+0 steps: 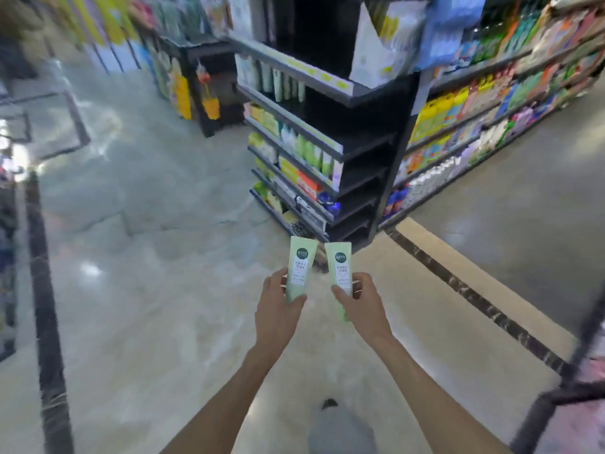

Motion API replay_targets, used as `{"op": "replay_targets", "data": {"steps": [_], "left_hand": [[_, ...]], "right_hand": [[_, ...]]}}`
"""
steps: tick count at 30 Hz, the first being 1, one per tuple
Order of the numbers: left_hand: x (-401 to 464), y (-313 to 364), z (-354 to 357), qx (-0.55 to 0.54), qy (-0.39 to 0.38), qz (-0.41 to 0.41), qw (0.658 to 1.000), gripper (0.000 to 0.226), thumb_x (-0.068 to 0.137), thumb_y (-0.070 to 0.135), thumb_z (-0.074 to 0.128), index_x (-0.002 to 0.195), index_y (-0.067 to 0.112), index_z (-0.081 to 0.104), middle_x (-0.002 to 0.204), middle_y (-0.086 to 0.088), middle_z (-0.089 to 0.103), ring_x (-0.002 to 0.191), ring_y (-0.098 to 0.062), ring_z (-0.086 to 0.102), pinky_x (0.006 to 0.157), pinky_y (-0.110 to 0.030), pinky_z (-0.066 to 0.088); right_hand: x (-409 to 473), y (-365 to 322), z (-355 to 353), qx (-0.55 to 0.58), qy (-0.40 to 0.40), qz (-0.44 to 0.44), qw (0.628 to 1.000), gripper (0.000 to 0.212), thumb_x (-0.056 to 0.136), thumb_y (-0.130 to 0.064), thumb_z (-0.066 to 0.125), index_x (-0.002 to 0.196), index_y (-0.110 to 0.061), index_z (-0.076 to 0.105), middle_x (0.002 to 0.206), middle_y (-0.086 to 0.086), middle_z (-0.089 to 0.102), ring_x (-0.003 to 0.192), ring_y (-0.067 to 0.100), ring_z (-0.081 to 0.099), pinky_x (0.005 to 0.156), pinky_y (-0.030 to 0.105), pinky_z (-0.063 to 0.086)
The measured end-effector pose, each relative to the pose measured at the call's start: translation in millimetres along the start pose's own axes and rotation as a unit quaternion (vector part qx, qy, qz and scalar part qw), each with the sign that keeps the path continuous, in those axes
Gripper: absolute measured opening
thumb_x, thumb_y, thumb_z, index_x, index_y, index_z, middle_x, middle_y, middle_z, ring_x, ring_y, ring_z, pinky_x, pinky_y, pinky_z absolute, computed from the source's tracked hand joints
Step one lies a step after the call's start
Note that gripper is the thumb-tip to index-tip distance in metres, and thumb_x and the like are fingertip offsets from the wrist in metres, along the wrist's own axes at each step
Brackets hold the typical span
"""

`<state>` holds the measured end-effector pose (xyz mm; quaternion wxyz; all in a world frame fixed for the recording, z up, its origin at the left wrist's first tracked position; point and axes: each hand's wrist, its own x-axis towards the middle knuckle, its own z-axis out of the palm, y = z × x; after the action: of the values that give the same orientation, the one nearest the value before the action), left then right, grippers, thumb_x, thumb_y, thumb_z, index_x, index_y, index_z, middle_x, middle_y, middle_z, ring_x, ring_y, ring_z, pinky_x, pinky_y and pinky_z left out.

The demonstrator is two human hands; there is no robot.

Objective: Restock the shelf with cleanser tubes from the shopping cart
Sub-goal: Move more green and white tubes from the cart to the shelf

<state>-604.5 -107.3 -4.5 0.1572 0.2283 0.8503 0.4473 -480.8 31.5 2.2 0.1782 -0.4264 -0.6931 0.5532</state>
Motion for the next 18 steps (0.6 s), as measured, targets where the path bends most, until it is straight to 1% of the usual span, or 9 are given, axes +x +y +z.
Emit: {"op": "replay_targets", "data": {"steps": [3,7,8,9,10,12,14,17,18], "left_hand": [[47,-23,-36,-0.01,0.042,-0.02,0.999,0.064,0.089,0.025,0.078,0.145,0.028,0.047,0.135,0.008,0.055,0.106,-0.006,0.056,0.09,-0.035,0.053],[127,-43,-76,-0.021,0.086,-0.035,0.995,0.063,0.088,0.026,0.079,0.143,0.028,0.048,0.134,0.008,0.056,0.108,-0.008,0.058,0.092,-0.037,0.054],[148,-47,-85,-0.022,0.094,-0.039,0.995,0.063,0.087,0.026,0.079,0.142,0.029,0.049,0.133,0.009,0.056,0.107,-0.007,0.058,0.092,-0.038,0.054],[170,-49,-94,-0.021,0.102,-0.043,0.994,0.063,0.086,0.027,0.079,0.141,0.03,0.049,0.131,0.01,0.056,0.106,-0.007,0.059,0.092,-0.039,0.054],[191,-50,-103,-0.019,0.108,-0.051,0.993,0.063,0.085,0.027,0.08,0.141,0.031,0.049,0.13,0.011,0.056,0.106,-0.007,0.059,0.091,-0.039,0.054],[230,-53,-121,-0.021,0.119,-0.063,0.991,0.063,0.085,0.027,0.08,0.139,0.033,0.05,0.129,0.013,0.056,0.107,-0.006,0.059,0.09,-0.037,0.053],[269,-56,-138,-0.024,0.129,-0.071,0.989,0.061,0.085,0.027,0.08,0.138,0.035,0.05,0.129,0.017,0.056,0.105,-0.002,0.059,0.09,-0.034,0.052],[327,-62,-156,-0.028,0.14,-0.068,0.987,0.06,0.086,0.027,0.08,0.138,0.035,0.05,0.13,0.019,0.055,0.105,0.002,0.058,0.091,-0.034,0.053],[345,-63,-160,-0.025,0.143,-0.065,0.987,0.061,0.086,0.026,0.08,0.138,0.035,0.05,0.13,0.018,0.055,0.106,0.001,0.059,0.091,-0.035,0.054]], "right_hand": [[45,-30,52,-0.009,-0.041,-0.027,0.999,0.032,0.094,-0.031,0.073,0.117,-0.023,0.052,0.098,-0.005,0.064,0.077,0.009,0.063,0.056,0.025,0.049],[119,-66,117,-0.021,-0.079,-0.051,0.995,0.036,0.092,-0.033,0.075,0.119,-0.025,0.053,0.106,-0.003,0.066,0.089,0.012,0.067,0.066,0.031,0.055],[140,-75,132,-0.027,-0.086,-0.057,0.994,0.036,0.092,-0.034,0.075,0.118,-0.025,0.053,0.105,-0.002,0.066,0.089,0.013,0.067,0.064,0.03,0.054],[162,-86,147,-0.033,-0.092,-0.064,0.993,0.036,0.092,-0.035,0.075,0.118,-0.023,0.053,0.104,0.0,0.066,0.089,0.014,0.067,0.061,0.025,0.052],[182,-97,161,-0.039,-0.097,-0.07,0.992,0.036,0.092,-0.034,0.075,0.117,-0.021,0.053,0.104,0.001,0.065,0.088,0.013,0.066,0.056,0.018,0.048],[218,-124,188,-0.04,-0.111,-0.081,0.99,0.035,0.093,-0.033,0.074,0.117,-0.02,0.052,0.102,0.001,0.065,0.085,0.009,0.064,0.052,0.012,0.044],[253,-149,214,-0.041,-0.131,-0.086,0.987,0.036,0.093,-0.034,0.074,0.117,-0.021,0.051,0.1,0.0,0.065,0.083,0.009,0.064,0.054,0.014,0.044],[306,-177,249,-0.035,-0.144,-0.095,0.984,0.037,0.091,-0.035,0.076,0.116,-0.02,0.053,0.098,0.001,0.065,0.082,0.014,0.062,0.066,0.027,0.047],[322,-186,259,-0.035,-0.144,-0.097,0.984,0.037,0.091,-0.035,0.076,0.116,-0.019,0.053,0.097,0.001,0.064,0.08,0.013,0.06,0.066,0.028,0.047]]}}
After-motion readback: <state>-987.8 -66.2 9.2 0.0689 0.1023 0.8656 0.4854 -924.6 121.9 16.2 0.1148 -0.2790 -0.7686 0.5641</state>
